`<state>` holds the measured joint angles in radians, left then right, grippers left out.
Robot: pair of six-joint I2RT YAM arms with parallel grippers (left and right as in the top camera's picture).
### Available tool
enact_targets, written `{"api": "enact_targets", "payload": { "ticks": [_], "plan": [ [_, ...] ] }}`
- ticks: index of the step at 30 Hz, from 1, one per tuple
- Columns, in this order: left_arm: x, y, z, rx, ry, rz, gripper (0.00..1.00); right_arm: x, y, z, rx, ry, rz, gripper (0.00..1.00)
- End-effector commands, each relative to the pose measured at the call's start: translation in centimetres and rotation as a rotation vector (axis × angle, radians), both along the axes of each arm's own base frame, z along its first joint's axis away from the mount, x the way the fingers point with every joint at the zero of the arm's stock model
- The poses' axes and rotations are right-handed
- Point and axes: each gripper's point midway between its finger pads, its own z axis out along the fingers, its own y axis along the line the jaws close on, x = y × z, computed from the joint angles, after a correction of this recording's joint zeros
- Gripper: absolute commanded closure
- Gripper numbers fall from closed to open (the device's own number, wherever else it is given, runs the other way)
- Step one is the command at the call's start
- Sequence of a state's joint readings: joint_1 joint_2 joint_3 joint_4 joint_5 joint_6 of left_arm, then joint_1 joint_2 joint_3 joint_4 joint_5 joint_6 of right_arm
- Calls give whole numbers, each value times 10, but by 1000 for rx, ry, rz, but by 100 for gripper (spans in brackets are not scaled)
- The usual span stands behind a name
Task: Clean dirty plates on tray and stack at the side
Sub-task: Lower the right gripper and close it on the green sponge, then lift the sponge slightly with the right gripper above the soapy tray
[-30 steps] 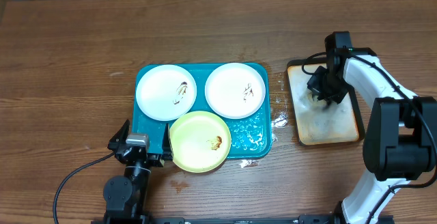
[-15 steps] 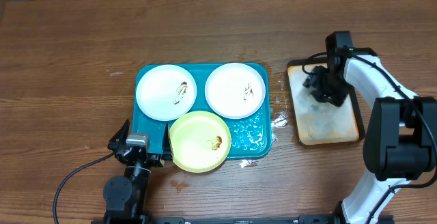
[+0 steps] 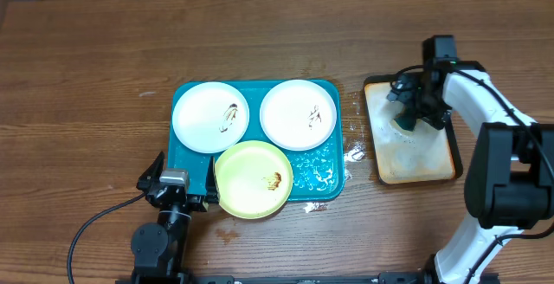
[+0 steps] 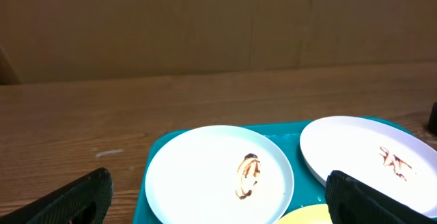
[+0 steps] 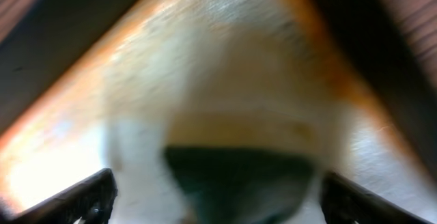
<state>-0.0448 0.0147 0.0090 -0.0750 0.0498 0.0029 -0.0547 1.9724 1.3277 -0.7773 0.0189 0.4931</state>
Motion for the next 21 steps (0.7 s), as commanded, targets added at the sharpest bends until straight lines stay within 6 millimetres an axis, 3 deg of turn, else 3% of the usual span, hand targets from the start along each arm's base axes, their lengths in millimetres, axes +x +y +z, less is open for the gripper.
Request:
{"api": "enact_targets", "payload": {
  "ticks": [1,3,6,16,18,19,20,21],
  "plan": [
    [0,0,0,-11,-5,-4,0,3,-22,4,-12,-12,-59,28],
    [0,0,0,-11,-5,-4,0,1,-28,4,-14,-7,-65,59],
    [0,0,0,-11,-5,-4,0,-1,-30,3,-10,-1,-70,96],
    [0,0,0,-11,-5,-4,0,1,-19,4,1,-6,-20,96],
    [0,0,0,-11,-5,-4,0,5,-13,4,24,-21,30,84],
    [0,0,0,-11,-5,-4,0,8,-9,5,41,-35,72,84],
    [0,0,0,-11,-6,-4,0,11,-5,6,49,-48,107,93],
    [0,0,0,-11,-5,-4,0,12,-4,7,48,-57,131,96]
  ]
}}
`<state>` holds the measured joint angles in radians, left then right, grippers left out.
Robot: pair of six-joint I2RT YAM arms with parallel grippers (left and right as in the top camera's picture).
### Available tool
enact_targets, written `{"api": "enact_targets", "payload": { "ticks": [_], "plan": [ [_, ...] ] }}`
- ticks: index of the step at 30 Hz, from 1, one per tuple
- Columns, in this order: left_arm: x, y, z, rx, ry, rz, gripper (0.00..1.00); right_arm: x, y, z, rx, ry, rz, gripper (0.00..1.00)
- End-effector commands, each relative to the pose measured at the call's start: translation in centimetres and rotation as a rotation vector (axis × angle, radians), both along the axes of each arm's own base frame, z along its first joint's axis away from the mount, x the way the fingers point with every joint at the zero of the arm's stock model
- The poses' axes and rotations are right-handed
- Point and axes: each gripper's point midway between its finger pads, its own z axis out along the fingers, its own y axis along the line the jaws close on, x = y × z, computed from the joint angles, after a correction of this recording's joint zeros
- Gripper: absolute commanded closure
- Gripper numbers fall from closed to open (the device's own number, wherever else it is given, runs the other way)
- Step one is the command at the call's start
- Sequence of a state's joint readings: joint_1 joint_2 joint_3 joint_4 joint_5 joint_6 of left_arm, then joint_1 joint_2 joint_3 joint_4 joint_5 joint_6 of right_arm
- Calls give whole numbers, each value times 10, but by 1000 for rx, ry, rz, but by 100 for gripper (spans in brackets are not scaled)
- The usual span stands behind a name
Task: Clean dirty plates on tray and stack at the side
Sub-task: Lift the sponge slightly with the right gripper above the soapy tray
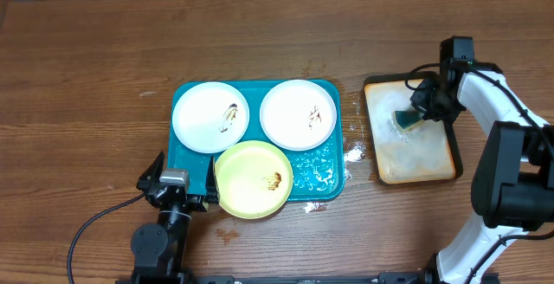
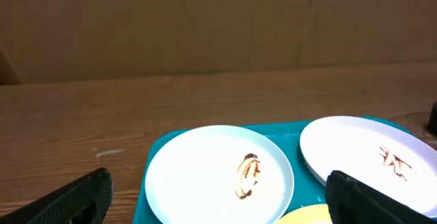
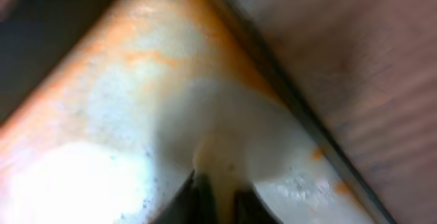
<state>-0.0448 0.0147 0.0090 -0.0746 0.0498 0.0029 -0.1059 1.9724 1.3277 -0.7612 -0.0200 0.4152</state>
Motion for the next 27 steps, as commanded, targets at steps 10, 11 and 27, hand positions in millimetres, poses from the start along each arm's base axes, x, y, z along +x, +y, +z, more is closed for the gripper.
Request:
{"api": "enact_targets", "payload": {
  "ticks": [10,11,27],
  "plan": [
    [0,0,0,-11,-5,-4,0,14,19,8,-6,-84,427,96],
    [0,0,0,-11,-5,-4,0,15,19,8,-15,-88,459,96],
    [0,0,0,-11,-5,-4,0,11,25,8,-17,-96,616,5]
  ]
}}
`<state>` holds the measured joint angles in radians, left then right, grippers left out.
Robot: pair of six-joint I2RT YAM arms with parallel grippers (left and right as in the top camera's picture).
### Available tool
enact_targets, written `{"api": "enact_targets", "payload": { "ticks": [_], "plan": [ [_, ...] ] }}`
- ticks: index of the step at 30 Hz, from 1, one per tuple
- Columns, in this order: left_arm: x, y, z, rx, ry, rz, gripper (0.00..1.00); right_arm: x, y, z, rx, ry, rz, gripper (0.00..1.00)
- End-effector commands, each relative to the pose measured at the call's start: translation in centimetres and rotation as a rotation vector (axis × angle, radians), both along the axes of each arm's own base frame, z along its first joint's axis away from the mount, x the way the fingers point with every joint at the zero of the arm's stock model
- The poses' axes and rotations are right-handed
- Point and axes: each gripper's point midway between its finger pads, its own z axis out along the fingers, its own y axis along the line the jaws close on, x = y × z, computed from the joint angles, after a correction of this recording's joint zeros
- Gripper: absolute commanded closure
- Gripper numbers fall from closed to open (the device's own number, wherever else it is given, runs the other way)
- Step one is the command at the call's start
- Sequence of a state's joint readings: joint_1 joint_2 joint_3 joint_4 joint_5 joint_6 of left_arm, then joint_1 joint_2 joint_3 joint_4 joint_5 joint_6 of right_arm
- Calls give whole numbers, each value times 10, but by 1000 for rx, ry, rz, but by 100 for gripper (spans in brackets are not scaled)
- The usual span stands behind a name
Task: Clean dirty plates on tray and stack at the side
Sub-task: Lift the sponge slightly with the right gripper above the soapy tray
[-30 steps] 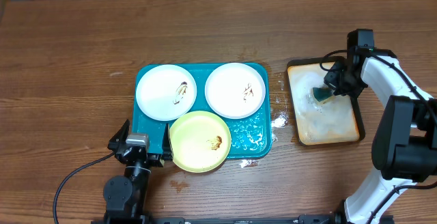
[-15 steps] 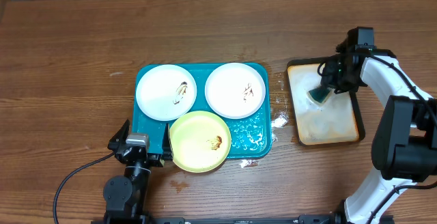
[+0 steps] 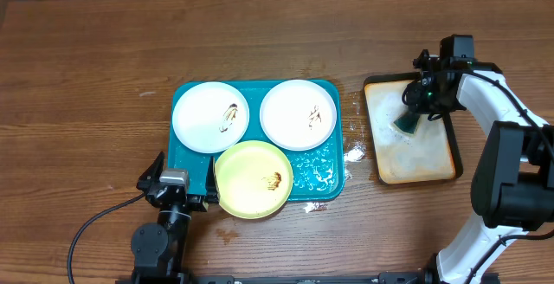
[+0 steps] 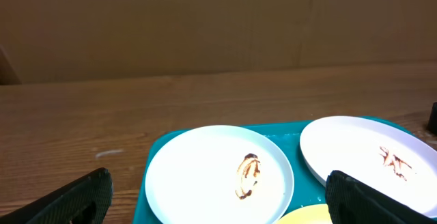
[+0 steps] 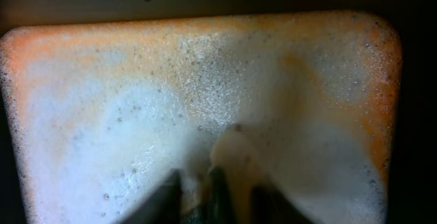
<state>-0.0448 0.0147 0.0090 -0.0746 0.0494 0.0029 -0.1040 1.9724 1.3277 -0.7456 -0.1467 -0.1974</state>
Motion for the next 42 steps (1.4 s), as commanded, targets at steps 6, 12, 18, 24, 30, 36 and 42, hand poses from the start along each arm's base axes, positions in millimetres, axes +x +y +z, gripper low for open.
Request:
{"api": "enact_targets", "payload": {
  "ticks": [6,12,18,24,30,36,42],
  "plan": [
    [0,0,0,-10,-5,-1,0,5,5,5,37,-7,-48,0],
    [0,1,0,-10,-5,3,0,5,7,6,81,15,-178,0],
    [0,1,0,-10,-5,3,0,-14,9,2,140,140,-467,9],
    [0,1,0,-10,-5,3,0,-30,8,1,142,219,-589,10],
    [0,1,0,-10,-5,3,0,-33,7,2,124,222,-588,36],
    [0,1,0,-10,-5,3,0,-25,5,3,123,191,-588,40],
    [0,1,0,-10,-5,3,0,-15,2,4,114,144,-576,28]
  ]
}}
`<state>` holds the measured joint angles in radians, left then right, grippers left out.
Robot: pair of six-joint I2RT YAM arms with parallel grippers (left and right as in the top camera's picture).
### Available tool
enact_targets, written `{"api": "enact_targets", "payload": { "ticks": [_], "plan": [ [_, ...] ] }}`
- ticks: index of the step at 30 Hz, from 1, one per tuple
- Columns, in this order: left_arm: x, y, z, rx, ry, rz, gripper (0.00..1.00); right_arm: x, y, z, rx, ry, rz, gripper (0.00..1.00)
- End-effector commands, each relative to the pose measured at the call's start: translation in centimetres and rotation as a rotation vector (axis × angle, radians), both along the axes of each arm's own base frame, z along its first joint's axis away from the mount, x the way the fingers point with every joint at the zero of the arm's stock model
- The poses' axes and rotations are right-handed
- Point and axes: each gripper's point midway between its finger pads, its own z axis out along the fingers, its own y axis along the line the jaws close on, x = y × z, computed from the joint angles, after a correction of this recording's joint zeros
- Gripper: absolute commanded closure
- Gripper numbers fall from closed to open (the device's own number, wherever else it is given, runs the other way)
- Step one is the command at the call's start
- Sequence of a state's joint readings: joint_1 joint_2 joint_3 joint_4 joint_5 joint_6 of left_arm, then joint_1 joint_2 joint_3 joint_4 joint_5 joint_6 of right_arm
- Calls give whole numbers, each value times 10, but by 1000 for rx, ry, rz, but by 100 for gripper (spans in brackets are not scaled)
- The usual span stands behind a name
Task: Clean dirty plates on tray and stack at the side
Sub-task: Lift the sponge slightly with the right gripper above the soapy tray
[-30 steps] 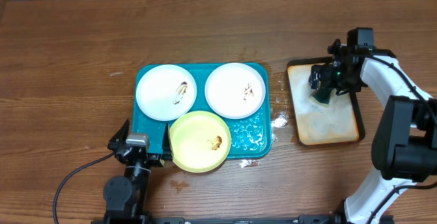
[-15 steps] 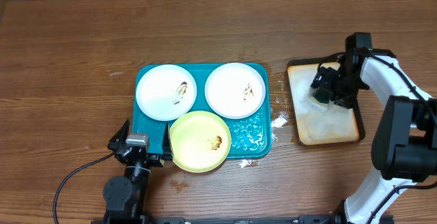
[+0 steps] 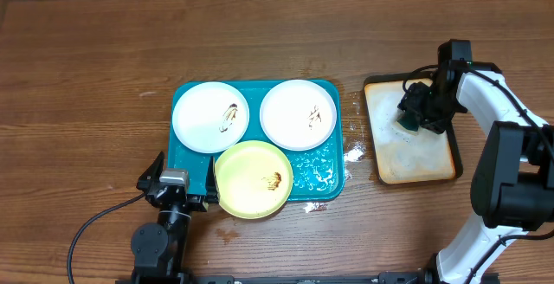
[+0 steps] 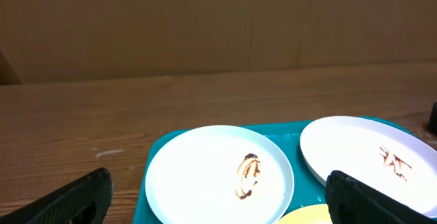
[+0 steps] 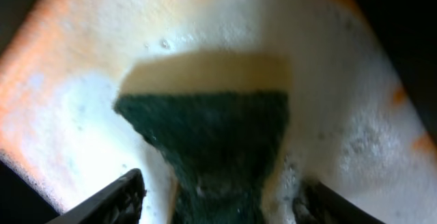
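Observation:
Two white plates and a yellow-green plate lie on the teal tray, each with a brown smear. My left gripper rests open at the tray's front left corner; in its wrist view, left gripper, the nearer white plate shows between the fingers. My right gripper is low over the soapy tray. Seen from the wrist, the right gripper is open, and the green-and-yellow sponge lies between its fingers in foam.
Foam and water spots lie on the wood between the two trays. A brown board wall closes the table's far side. The left arm's cable loops at the front left.
My right gripper's fingers were close together in the foam; now they stand apart on either side of the sponge, slightly nearer the soapy tray's middle. The left arm and the plates have not moved.
My right gripper was open over the sponge on the soapy tray. Then its fingers were shut near the tray's far right edge, then shut in the foam at the far end. Now it is open around the sponge. The three plates stayed on the teal tray throughout.

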<state>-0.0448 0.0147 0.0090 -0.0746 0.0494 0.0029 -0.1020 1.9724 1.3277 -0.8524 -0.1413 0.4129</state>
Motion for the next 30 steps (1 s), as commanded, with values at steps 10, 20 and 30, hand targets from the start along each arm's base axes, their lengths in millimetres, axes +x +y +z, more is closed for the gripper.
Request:
{"api": "enact_targets", "payload": {
  "ticks": [10,20,30],
  "plan": [
    [0,1,0,-10,-5,3,0,14,-1,10,-26,-61,24,96],
    [0,1,0,-10,-5,3,0,8,-4,8,-43,-37,30,96],
    [0,1,1,-5,-10,5,0,7,-4,8,-45,-33,48,96]
  ]
}}
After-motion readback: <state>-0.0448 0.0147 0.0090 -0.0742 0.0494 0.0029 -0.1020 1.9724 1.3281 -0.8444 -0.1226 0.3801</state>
